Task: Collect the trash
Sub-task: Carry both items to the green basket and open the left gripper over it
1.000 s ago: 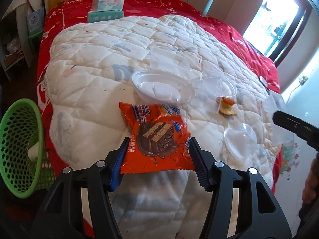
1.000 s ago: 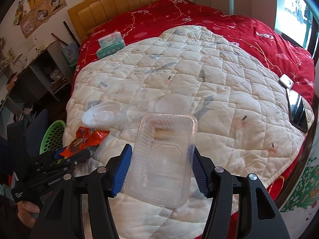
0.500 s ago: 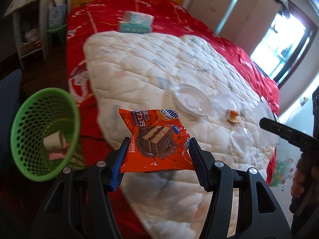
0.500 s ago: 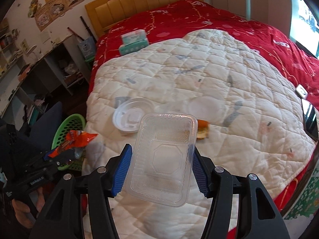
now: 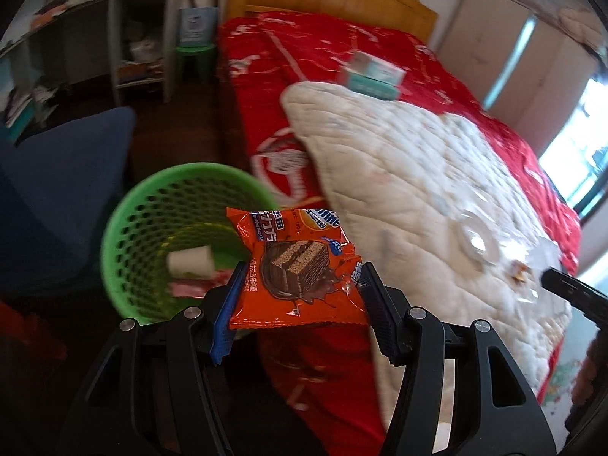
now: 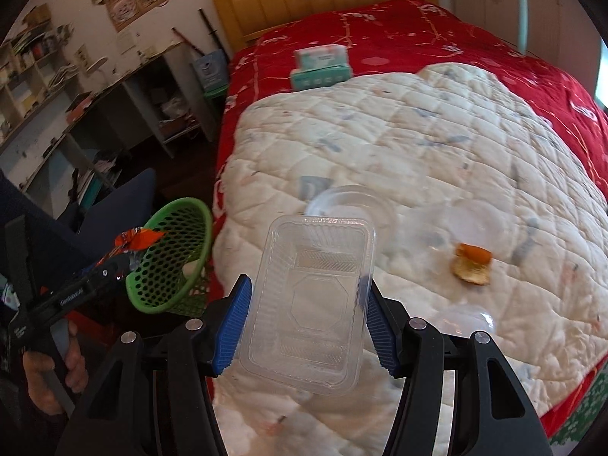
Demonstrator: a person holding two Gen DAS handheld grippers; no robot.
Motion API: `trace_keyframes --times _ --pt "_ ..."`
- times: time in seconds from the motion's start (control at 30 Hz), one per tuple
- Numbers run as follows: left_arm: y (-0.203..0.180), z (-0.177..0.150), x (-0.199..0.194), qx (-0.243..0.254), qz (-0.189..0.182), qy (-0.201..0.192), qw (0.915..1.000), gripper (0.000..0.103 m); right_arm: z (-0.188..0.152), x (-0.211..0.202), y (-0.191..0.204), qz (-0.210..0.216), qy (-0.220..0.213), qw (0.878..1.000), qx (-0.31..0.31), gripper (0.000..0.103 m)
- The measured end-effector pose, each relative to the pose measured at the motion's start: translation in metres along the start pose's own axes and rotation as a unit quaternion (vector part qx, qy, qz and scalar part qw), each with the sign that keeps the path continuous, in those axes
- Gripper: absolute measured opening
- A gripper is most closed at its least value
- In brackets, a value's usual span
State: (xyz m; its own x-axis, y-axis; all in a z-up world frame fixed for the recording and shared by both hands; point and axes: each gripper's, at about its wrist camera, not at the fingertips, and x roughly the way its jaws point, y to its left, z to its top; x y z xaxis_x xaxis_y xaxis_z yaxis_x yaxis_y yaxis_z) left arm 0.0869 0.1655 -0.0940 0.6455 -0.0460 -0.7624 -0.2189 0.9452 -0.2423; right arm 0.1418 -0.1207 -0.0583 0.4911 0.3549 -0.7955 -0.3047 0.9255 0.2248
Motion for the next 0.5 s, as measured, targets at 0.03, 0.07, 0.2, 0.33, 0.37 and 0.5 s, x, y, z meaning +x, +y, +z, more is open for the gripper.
trace_keyframes --times 0.03,0.07,0.2,0.33,0.37,0.5 --pt "0.006 0.001 0.001 -0.003 0.007 -0.001 1.0 0.058 0.001 0.002 0.005 0.004 0.001 1.0 -0.004 0.056" --pt "0.011 0.002 0.002 -0.005 0.014 -0.001 0.9999 0.058 0.002 0.005 0.01 0.006 0.002 1.0 -0.008 0.056" --pt "0.035 0.007 0.011 -0.017 0.041 0.003 0.999 0.058 0.006 0.013 0.027 0.017 0.007 1.0 -0.021 0.056" --pt "0.051 0.009 0.022 -0.028 0.061 0.014 0.9977 0.058 0.01 0.021 0.042 0.024 0.012 0.999 -0.034 0.056" --pt "0.054 0.01 0.024 -0.029 0.065 0.015 0.9973 0.059 0.011 0.023 0.045 0.026 0.013 0.999 -0.036 0.056" --pt "0.07 0.012 0.032 -0.035 0.082 0.02 0.9958 0.06 0.015 0.031 0.057 0.031 0.019 0.998 -0.046 0.056"
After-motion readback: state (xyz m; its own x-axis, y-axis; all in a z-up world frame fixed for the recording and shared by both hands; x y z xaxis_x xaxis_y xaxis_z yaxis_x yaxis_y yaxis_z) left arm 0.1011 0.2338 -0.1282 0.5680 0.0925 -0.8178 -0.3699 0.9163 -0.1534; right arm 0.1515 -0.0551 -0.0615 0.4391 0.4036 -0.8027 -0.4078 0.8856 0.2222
